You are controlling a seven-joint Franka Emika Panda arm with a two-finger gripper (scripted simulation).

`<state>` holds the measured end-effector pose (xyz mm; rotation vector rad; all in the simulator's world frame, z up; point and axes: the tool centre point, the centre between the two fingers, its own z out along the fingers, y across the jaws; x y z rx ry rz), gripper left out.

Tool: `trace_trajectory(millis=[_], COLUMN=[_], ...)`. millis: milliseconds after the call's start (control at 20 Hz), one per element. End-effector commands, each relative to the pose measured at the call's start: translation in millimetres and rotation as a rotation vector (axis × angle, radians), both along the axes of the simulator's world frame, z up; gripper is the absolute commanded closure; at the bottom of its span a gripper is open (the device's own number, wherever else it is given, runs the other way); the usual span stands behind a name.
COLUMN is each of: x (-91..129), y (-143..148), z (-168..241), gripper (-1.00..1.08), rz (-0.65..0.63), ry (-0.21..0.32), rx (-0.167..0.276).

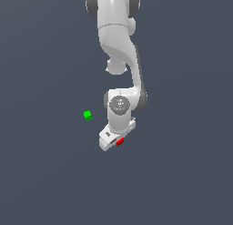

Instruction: Stack the red cube on top of the green cube.

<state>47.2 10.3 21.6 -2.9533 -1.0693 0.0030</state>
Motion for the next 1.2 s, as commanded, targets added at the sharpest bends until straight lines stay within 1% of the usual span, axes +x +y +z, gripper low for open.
trace_trajectory(millis=[0, 200, 500, 700, 900, 1150], x=[0, 0, -1, -1, 0, 0], y=[0, 0, 0, 0, 0, -1], z=[6, 23, 66, 87, 97, 97], gripper=[1.08, 1.08, 1.08, 1.08, 1.08, 1.08], rz=[0.000, 0.000, 0.000, 0.000, 0.000, 0.000], ry=[-0.001, -0.001, -0.002, -0.002, -0.002, -0.003], rx=[0.000, 0.000, 0.000, 0.000, 0.000, 0.000])
